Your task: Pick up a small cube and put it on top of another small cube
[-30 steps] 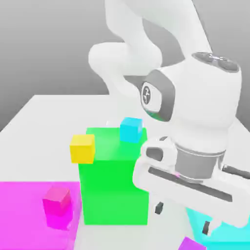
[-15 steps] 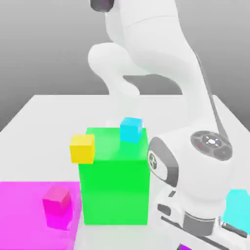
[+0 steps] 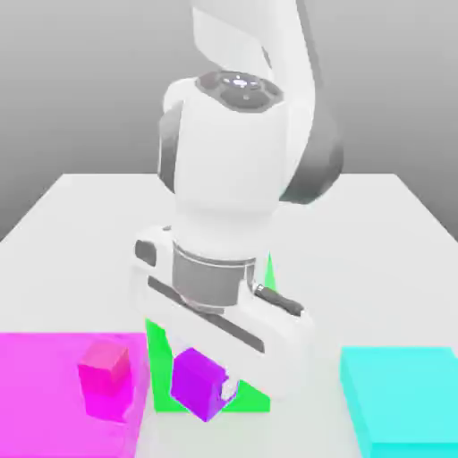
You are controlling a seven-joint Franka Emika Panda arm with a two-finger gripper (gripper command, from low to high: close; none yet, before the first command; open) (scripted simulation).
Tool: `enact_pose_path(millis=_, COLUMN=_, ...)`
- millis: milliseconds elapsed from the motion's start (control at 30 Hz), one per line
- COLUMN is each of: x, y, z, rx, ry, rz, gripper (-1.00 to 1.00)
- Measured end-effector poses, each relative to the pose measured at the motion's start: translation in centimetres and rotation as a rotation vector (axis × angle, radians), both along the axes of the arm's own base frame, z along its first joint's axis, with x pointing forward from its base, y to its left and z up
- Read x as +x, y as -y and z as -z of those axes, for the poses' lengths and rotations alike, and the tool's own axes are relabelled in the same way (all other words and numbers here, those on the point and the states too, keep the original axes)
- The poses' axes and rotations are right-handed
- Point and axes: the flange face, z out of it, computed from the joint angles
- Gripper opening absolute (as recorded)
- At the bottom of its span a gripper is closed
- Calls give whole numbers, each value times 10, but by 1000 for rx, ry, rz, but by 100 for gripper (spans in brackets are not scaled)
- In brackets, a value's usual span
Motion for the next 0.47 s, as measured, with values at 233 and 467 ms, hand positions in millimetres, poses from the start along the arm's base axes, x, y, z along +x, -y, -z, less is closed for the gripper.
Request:
enact_pose_path(millis=233, x=-67, y=79, z=-2, rx=108, ry=7, rz=204, gripper=-100)
enact_pose_path(millis=467, x=-70, y=79, z=51, rx=116, ry=3, rz=217, gripper=100)
